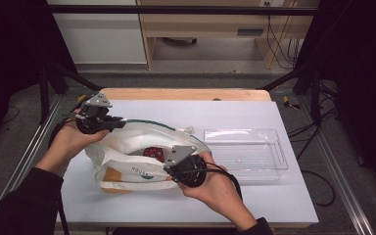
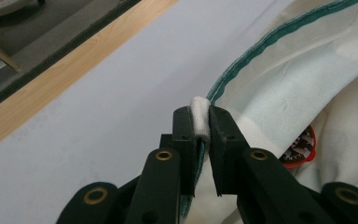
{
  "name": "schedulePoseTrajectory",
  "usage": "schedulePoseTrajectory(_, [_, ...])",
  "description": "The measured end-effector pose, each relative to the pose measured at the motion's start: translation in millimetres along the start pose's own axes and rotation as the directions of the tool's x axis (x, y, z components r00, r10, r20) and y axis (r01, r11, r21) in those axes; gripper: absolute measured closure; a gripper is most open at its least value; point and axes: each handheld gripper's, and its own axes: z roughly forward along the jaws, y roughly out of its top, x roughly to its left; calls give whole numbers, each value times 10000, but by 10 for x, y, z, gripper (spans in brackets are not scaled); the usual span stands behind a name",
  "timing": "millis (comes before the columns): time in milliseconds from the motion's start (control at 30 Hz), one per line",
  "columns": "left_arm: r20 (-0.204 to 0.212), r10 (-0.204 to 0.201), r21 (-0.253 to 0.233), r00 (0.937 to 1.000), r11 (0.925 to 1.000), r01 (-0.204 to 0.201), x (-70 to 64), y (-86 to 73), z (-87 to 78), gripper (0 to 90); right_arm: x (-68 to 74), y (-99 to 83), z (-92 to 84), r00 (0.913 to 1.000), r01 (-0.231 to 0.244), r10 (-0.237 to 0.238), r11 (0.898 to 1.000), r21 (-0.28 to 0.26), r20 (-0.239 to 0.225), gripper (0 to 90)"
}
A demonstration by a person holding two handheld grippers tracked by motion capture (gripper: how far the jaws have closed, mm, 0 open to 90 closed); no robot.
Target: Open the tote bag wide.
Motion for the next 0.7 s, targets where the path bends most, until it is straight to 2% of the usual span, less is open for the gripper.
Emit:
schedulePoseTrajectory(300, [-62, 59, -19, 10000, 10000, -59, 34, 45, -56, 811, 105, -181, 0, 9999, -86, 87, 9999, 150, -75, 834])
schedulePoseTrajectory(467, [-103, 5, -60, 9999, 10000, -6, 73, 29, -51, 812, 104, -283, 71, 9996, -231, 237, 9992, 330, -181, 836])
schedulePoseTrajectory(700, [-260, 47, -172, 9997, 9998, -52, 131, -22, -2, 813, 92, -399, 90, 9982, -545, 550, 9982, 234, -226, 836])
